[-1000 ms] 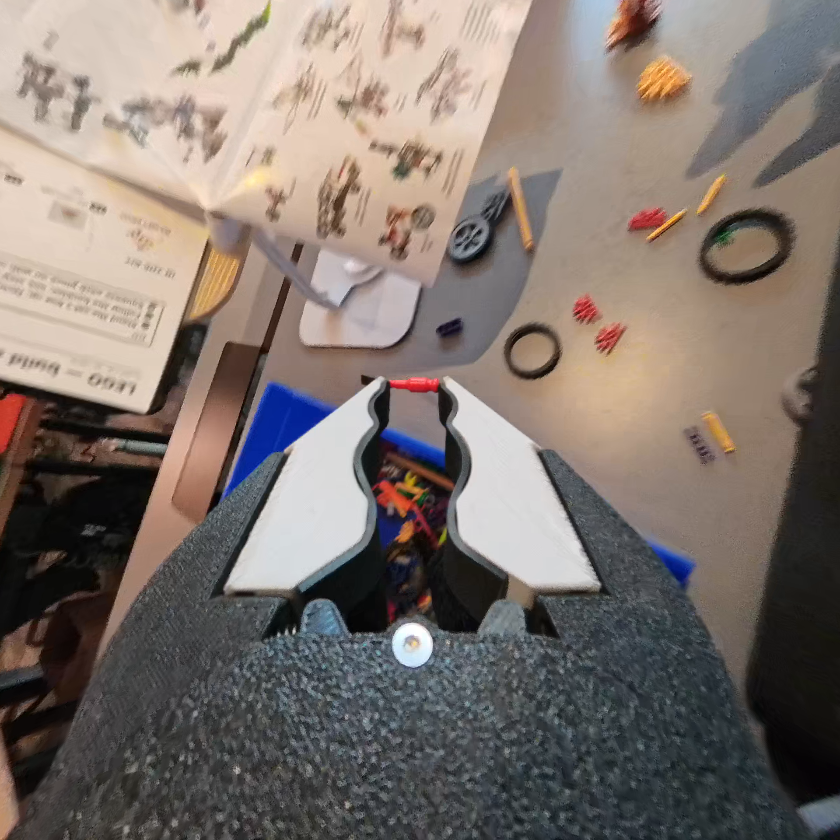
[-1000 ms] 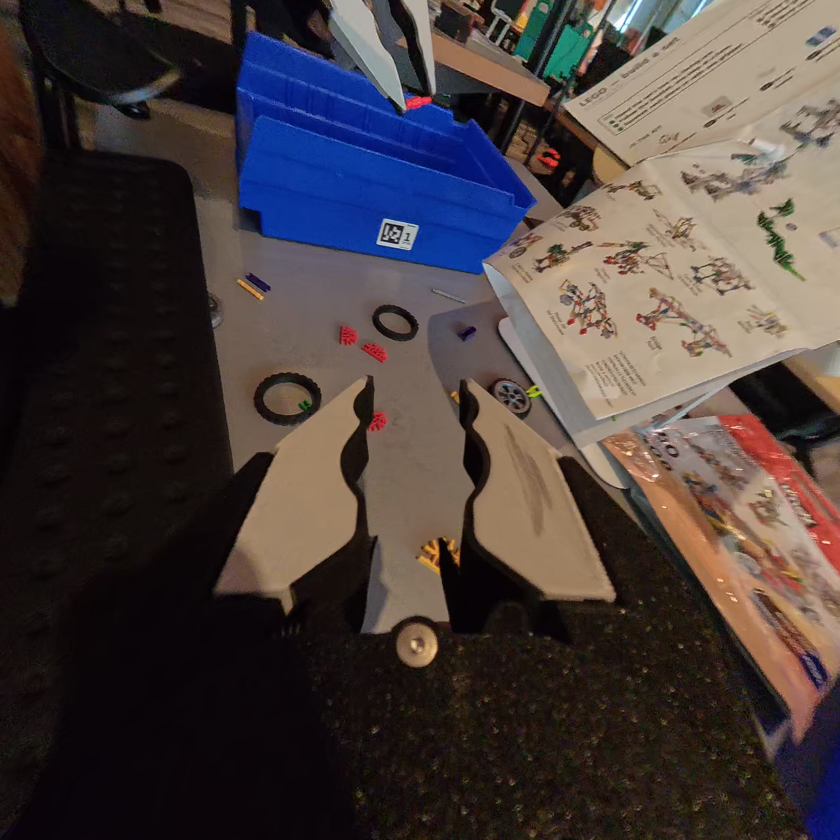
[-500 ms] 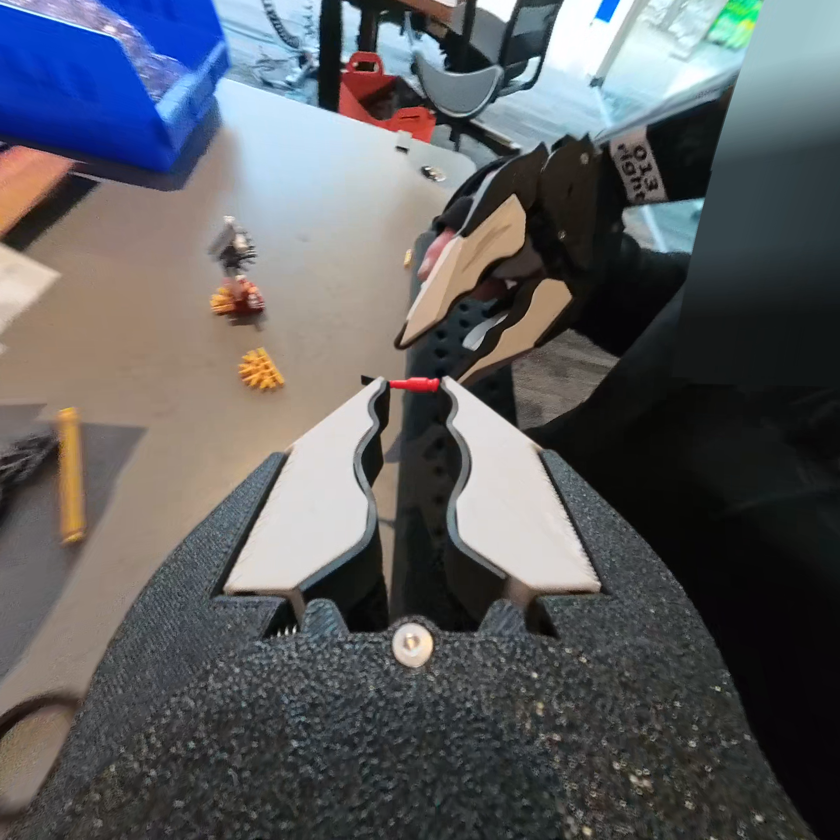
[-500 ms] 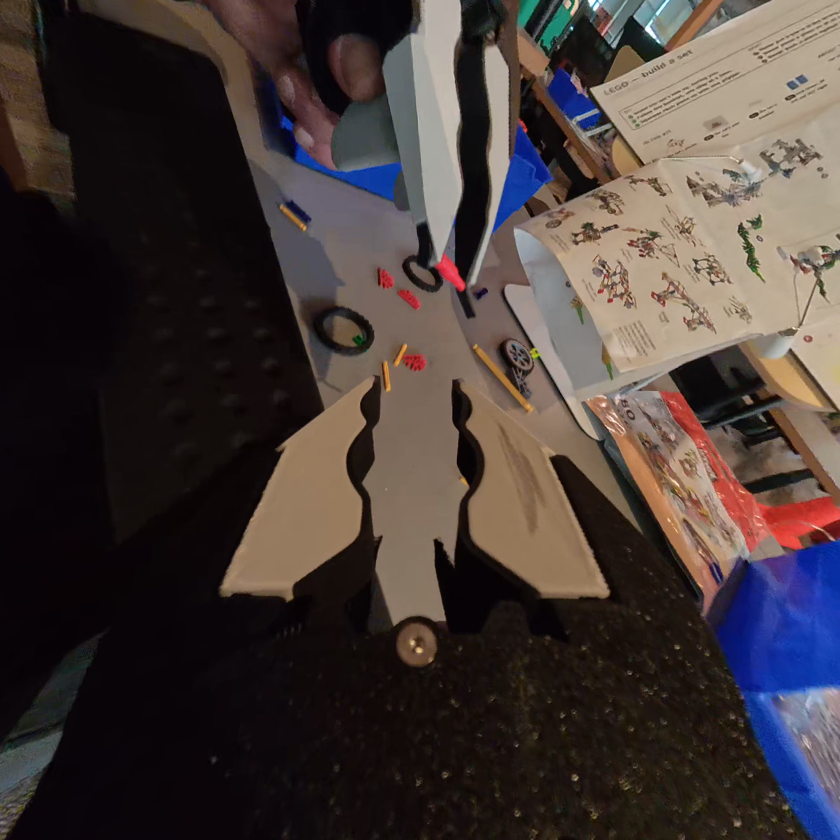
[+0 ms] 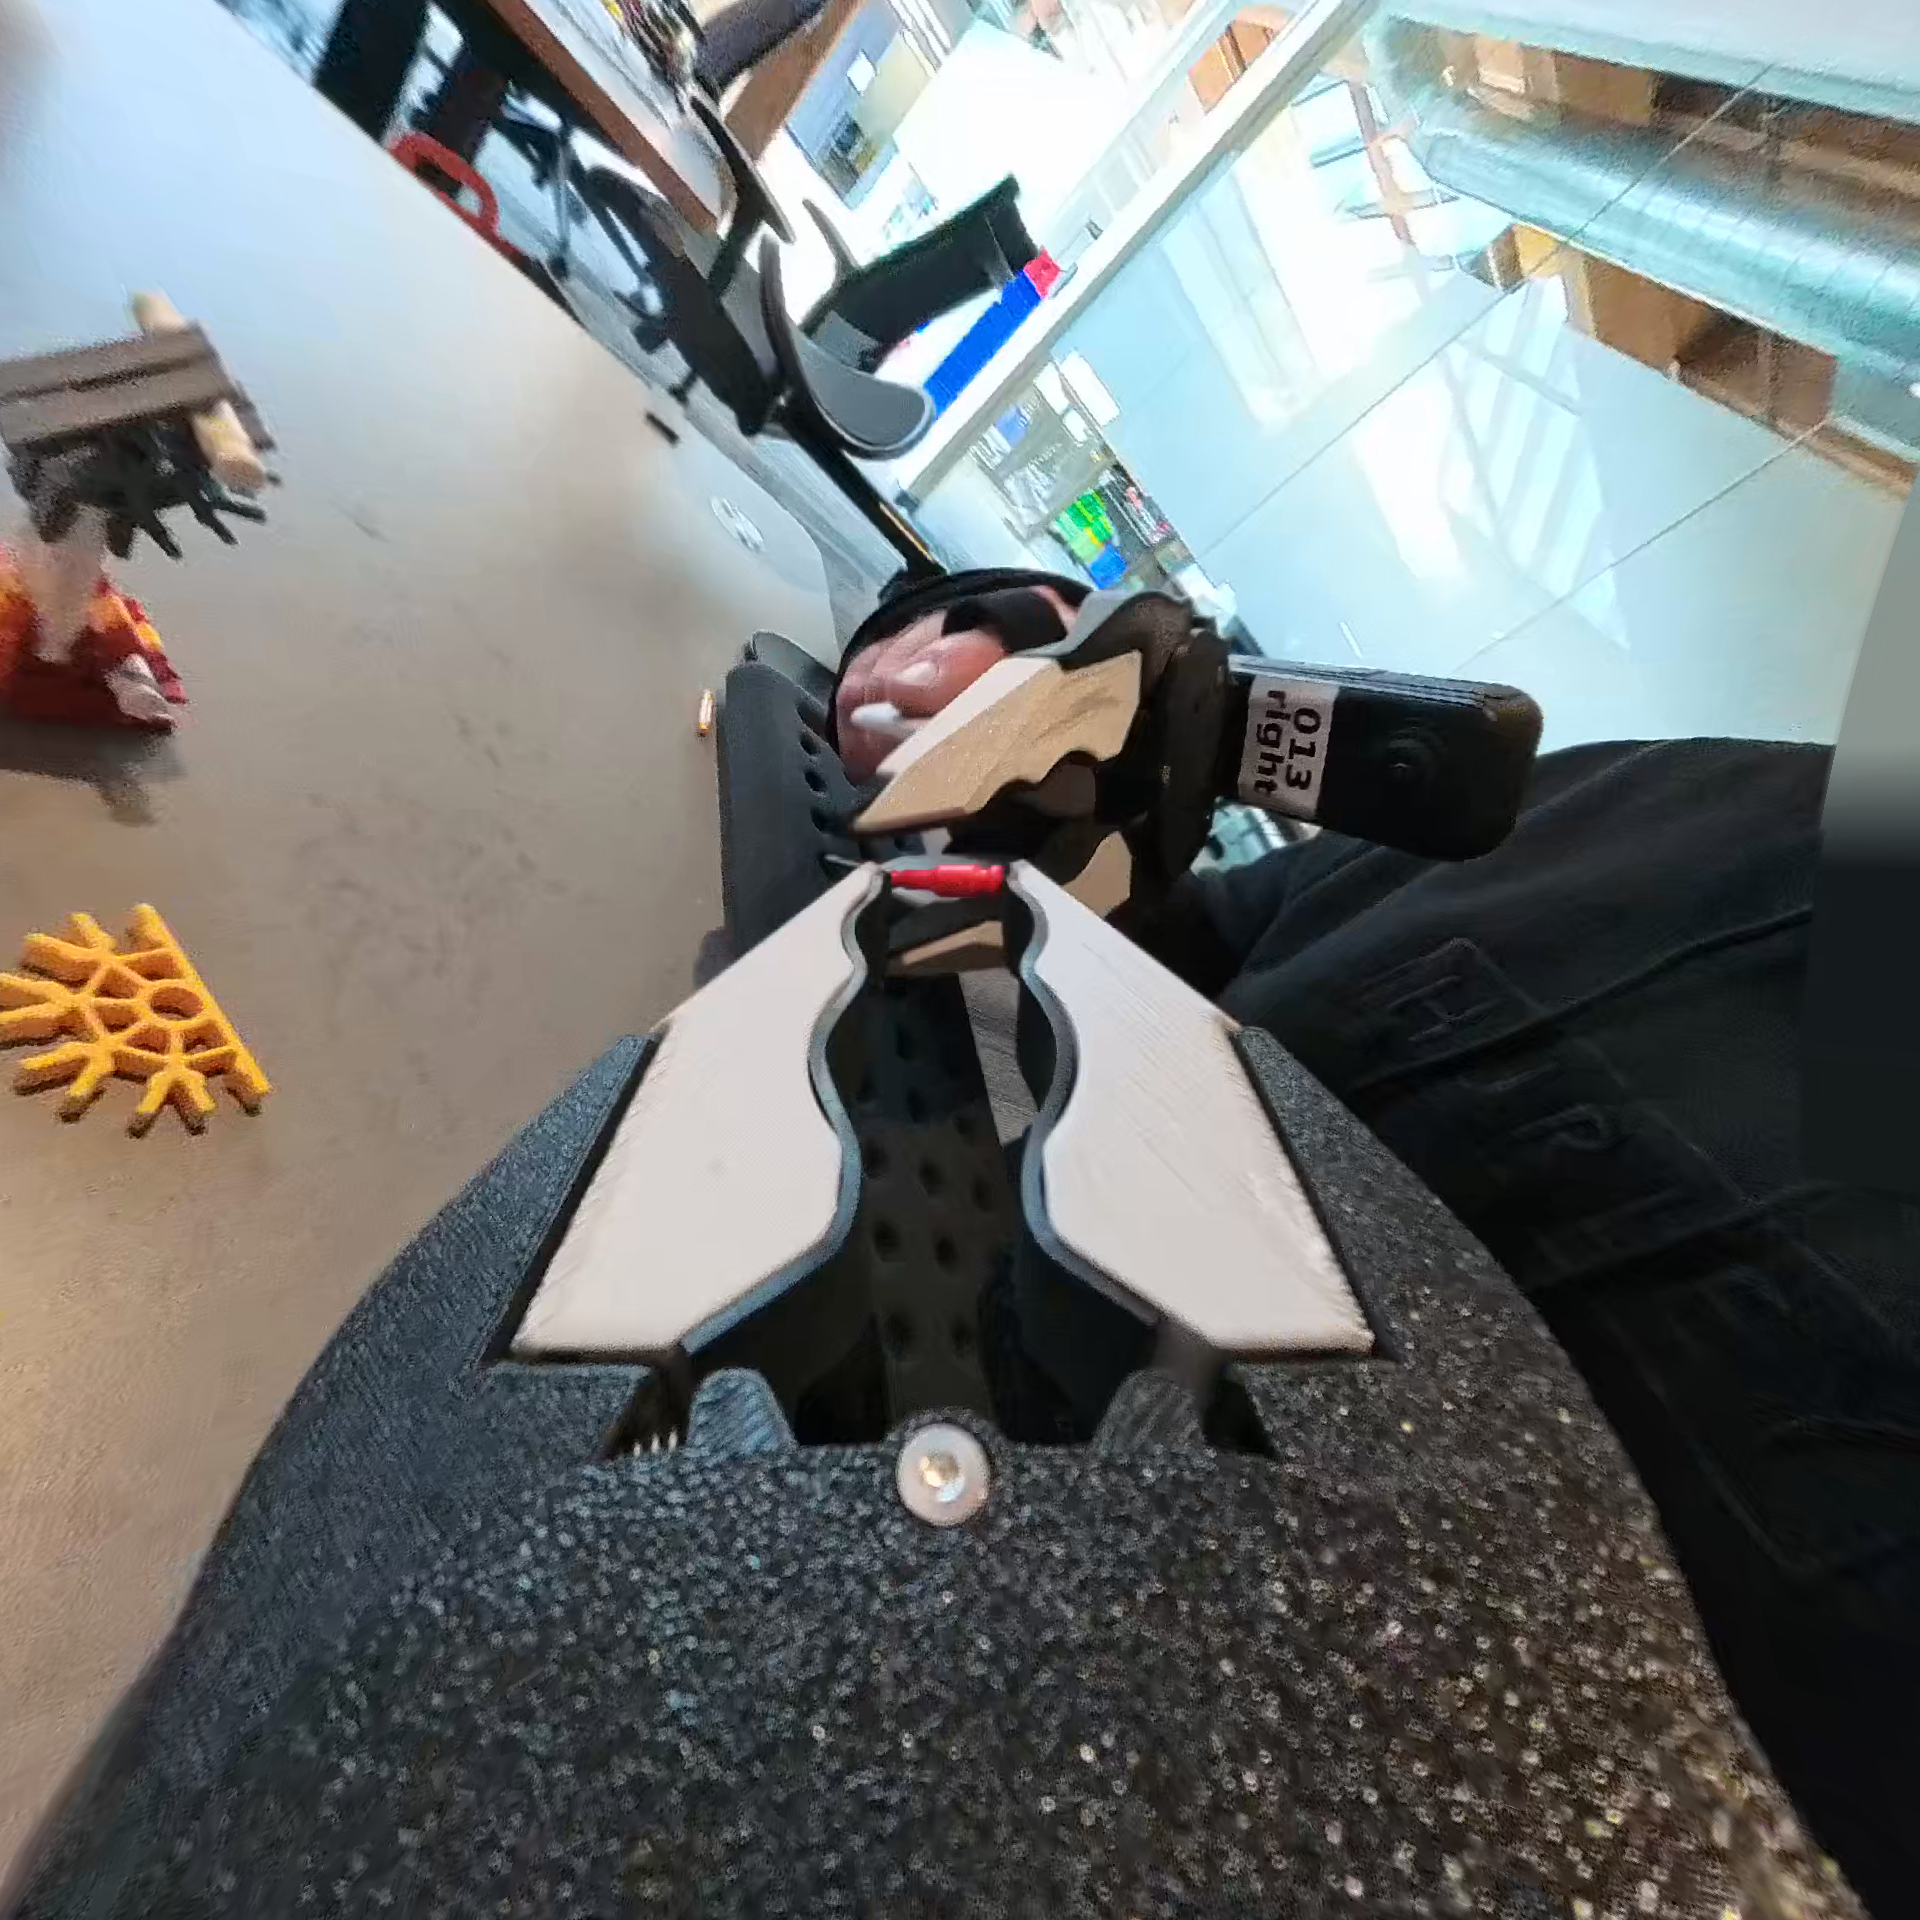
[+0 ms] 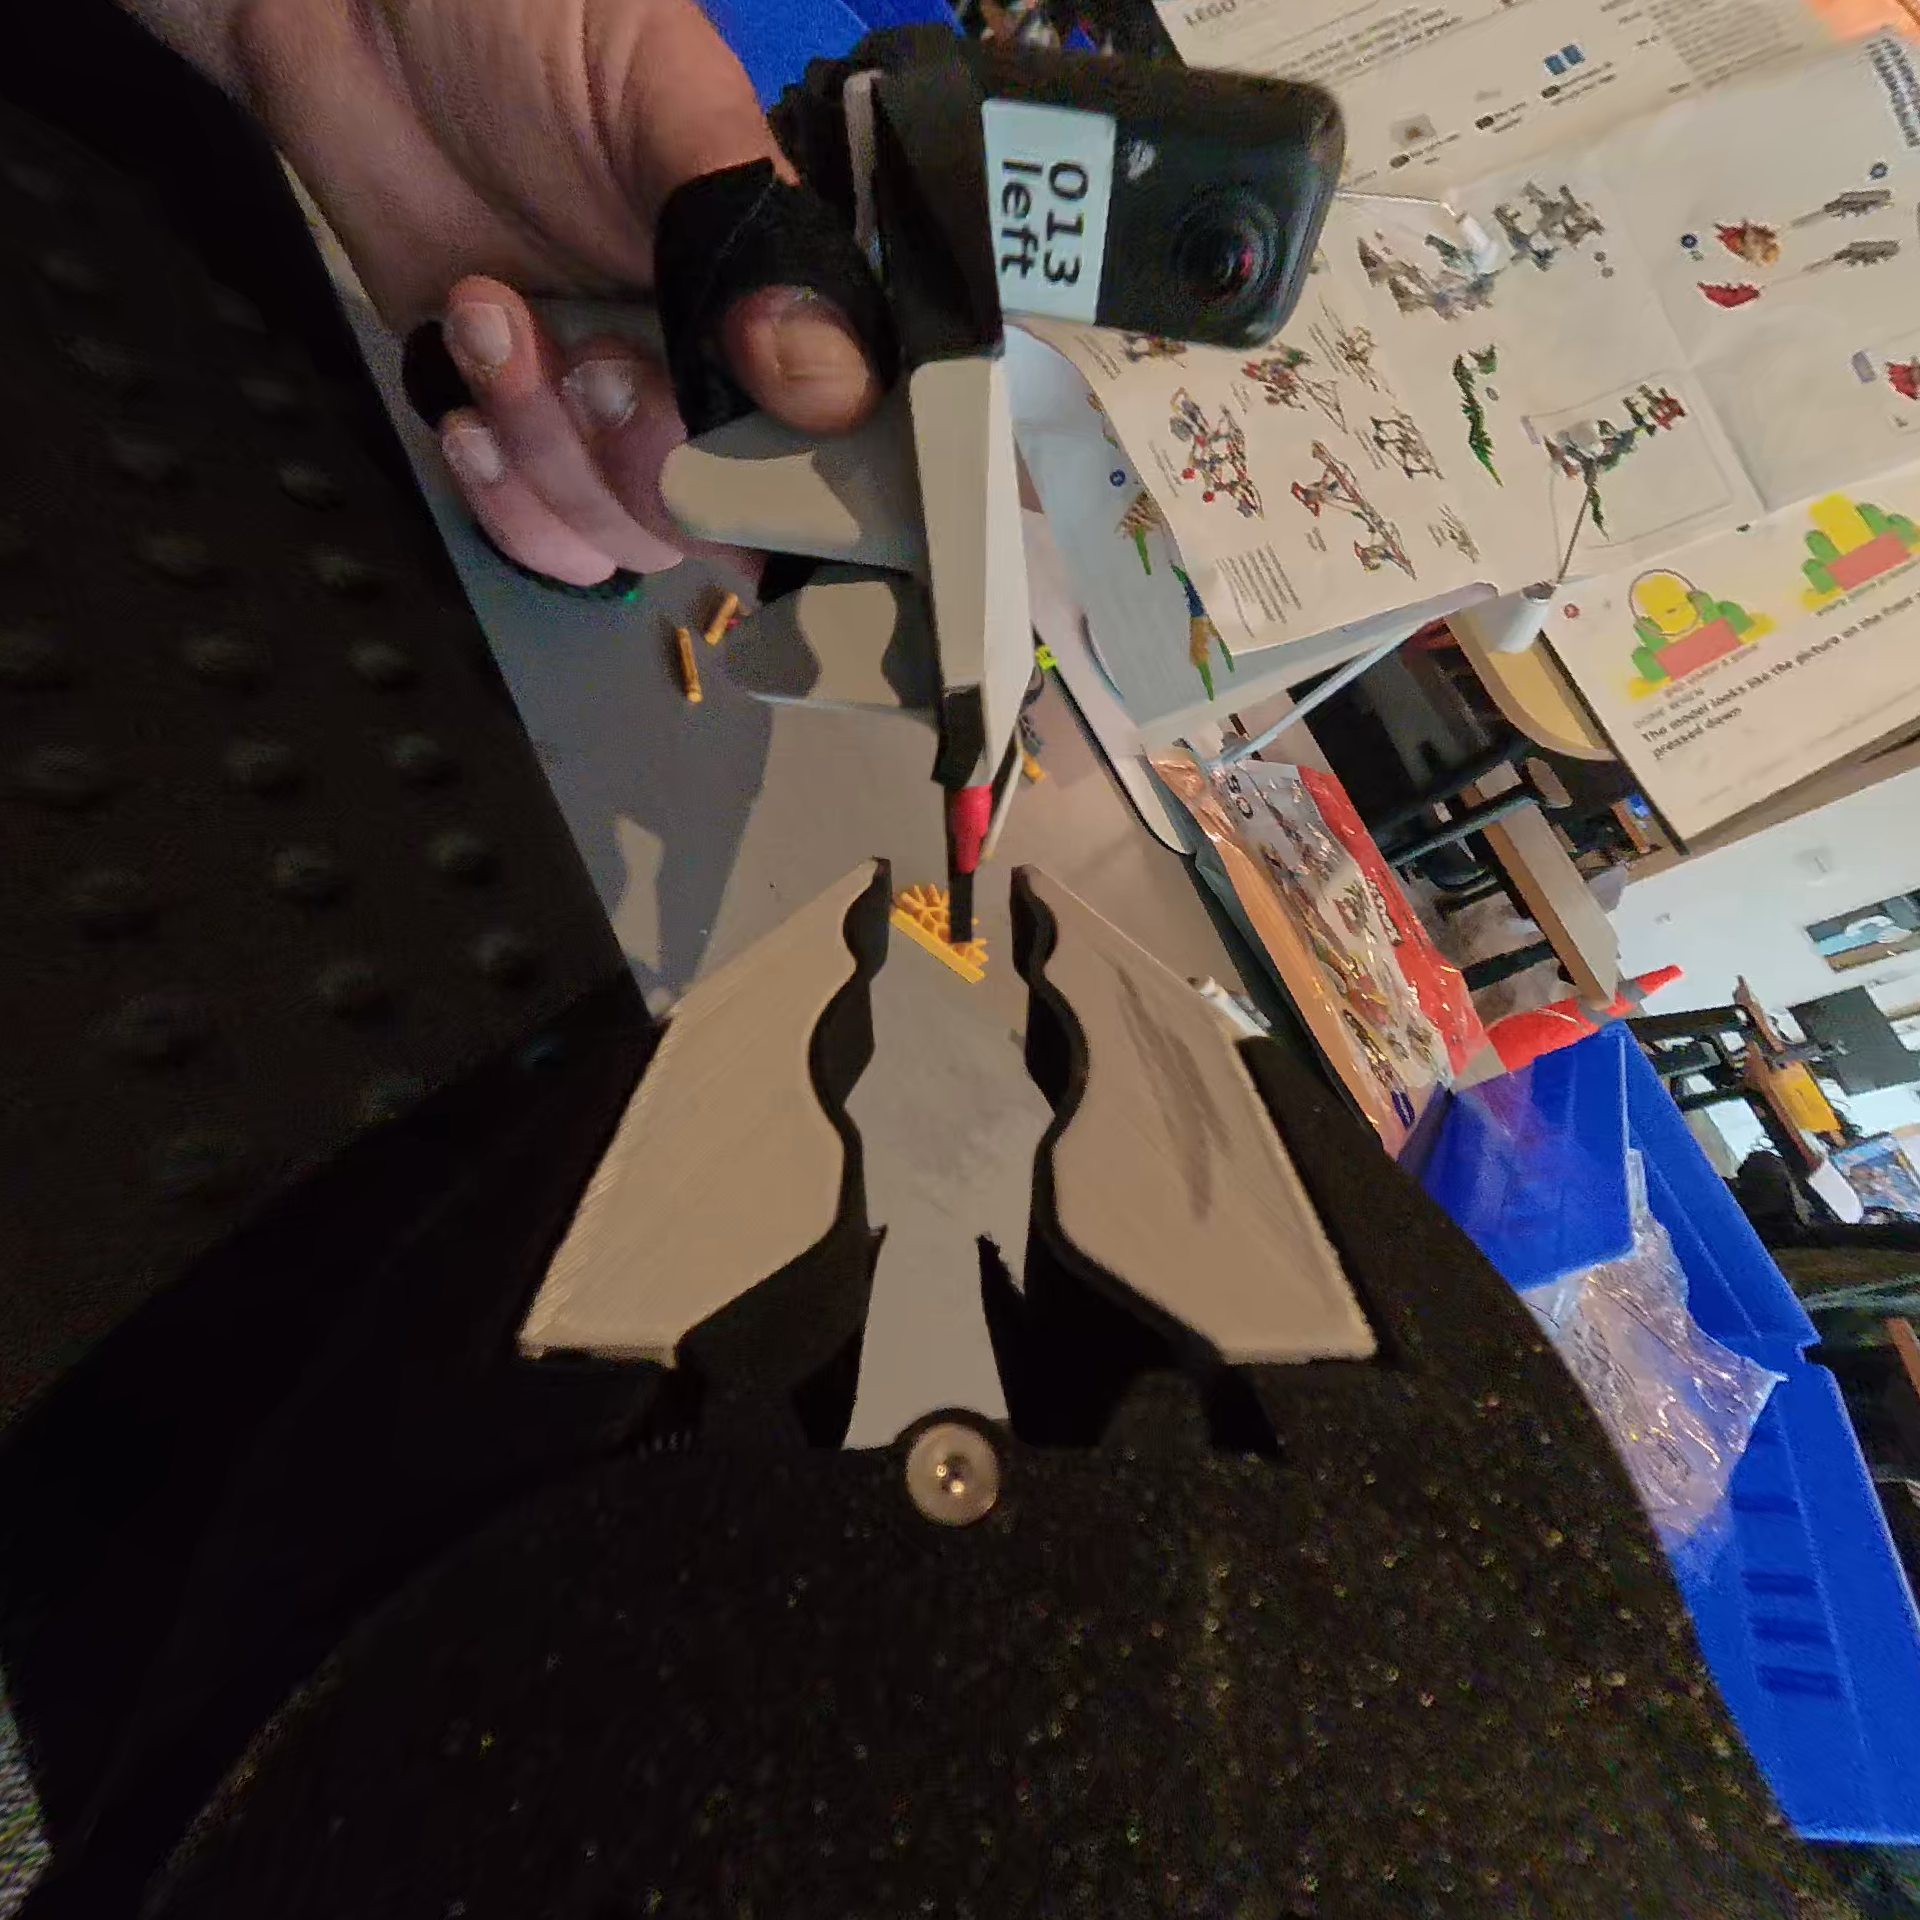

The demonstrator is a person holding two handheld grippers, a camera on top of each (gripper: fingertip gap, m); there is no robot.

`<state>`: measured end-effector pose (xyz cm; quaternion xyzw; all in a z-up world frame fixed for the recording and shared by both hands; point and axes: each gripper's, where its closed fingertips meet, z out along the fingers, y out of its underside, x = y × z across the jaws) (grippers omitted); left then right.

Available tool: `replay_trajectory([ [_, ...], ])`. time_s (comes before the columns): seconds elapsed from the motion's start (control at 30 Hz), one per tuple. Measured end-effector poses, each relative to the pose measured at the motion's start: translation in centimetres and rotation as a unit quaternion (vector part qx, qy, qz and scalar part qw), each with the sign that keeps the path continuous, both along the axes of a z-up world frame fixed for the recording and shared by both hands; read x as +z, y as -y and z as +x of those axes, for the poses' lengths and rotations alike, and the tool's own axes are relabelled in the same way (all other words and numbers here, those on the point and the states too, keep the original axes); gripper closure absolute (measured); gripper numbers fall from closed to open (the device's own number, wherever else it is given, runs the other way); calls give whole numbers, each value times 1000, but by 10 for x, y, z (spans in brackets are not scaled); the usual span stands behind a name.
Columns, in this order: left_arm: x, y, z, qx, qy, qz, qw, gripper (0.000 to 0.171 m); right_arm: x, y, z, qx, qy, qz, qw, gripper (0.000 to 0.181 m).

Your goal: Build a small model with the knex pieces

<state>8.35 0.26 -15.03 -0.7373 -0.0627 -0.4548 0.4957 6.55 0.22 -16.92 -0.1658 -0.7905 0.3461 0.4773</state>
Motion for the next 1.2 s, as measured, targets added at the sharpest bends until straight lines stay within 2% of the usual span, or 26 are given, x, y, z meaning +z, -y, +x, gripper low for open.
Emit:
replay_trajectory([
  [0.1,-3,-9,0,-8,35,-1,999,153,1,-3,1,5,-8,1,1000,165],
  [0.17,-5,-13,1,-19,48,-5,999,153,6,-7,0,-1,-24,3,1000,176],
  [0.37,-3,-22,-2,-15,58,-2,998,151,8,-17,0,-1,-5,-26,1000,177],
  [0.47,-3,-24,-22,30,-17,1,999,134,1,-36,-3,-16,67,-66,995,177],
  [0.53,-14,-24,-40,61,-139,-17,988,121,-8,-59,-11,-47,116,-80,989,177],
  [0.6,-19,-28,-56,85,-236,-31,967,116,-21,-74,-14,-60,189,-97,975,177],
  [0.67,-27,-34,-71,103,-331,-50,937,114,-27,-85,-23,-68,228,-118,964,177],
  [0.73,-36,-43,-85,114,-394,-69,909,109,-38,-89,-28,-59,286,-136,947,177],
  [0.8,-45,-50,-96,114,-426,-84,893,108,-47,-90,-34,-56,337,-151,928,177],
  [1.0,-71,-68,-105,65,-446,-122,884,108,-71,-91,-45,-47,438,-124,889,176],
  [1.07,-79,-72,-107,44,-467,-126,874,111,-77,-90,-46,-43,460,-101,881,176],
  [1.13,-83,-77,-106,26,-461,-126,878,116,-81,-90,-50,-46,467,-85,879,176],
  [1.2,-85,-80,-104,12,-447,-120,887,132,-82,-88,-54,-42,470,-85,877,176],
])
